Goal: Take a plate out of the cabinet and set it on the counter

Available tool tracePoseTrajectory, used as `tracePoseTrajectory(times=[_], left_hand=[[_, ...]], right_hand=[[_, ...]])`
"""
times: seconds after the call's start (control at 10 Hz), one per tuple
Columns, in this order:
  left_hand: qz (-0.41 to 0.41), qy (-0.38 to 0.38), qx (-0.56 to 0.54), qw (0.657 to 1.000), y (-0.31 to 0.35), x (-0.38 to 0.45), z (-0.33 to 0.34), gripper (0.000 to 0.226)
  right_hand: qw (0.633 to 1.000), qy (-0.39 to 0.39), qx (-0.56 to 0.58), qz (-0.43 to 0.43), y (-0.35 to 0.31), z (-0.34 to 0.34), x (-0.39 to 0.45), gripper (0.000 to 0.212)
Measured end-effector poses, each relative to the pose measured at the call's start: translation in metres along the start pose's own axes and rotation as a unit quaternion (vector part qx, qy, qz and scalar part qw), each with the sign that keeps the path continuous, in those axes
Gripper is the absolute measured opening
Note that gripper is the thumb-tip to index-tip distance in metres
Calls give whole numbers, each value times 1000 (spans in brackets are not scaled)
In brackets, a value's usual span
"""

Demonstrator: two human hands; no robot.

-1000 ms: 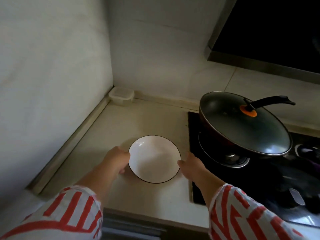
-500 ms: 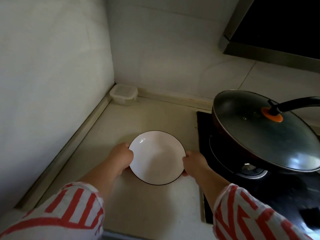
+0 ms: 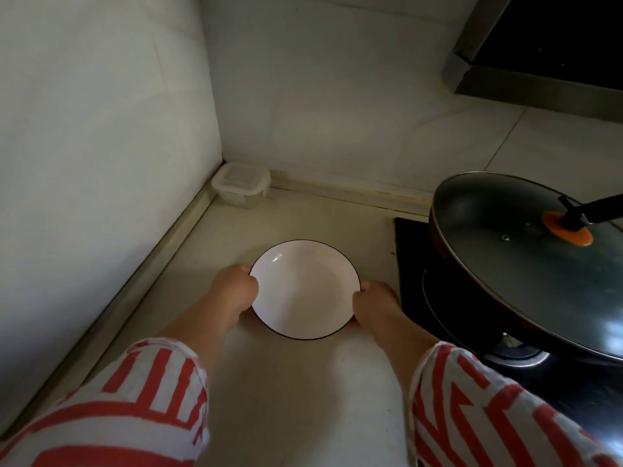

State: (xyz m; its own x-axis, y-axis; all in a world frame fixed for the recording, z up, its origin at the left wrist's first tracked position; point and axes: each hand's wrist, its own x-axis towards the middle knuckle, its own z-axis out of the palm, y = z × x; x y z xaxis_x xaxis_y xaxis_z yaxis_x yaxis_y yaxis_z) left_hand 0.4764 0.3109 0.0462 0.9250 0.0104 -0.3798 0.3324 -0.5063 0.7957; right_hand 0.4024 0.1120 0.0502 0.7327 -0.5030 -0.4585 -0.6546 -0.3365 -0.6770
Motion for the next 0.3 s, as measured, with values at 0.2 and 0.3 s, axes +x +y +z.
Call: tracePoseTrajectory(times=[0.2, 0.3], left_hand=[[3, -8, -12, 1000, -1, 3, 4, 49], [-17, 7, 2, 1000, -7, 8, 5, 50]], right_hand=[[1000, -7, 0, 2, 2, 0, 3, 32], [1000, -10, 17, 5, 2, 0, 1, 31]])
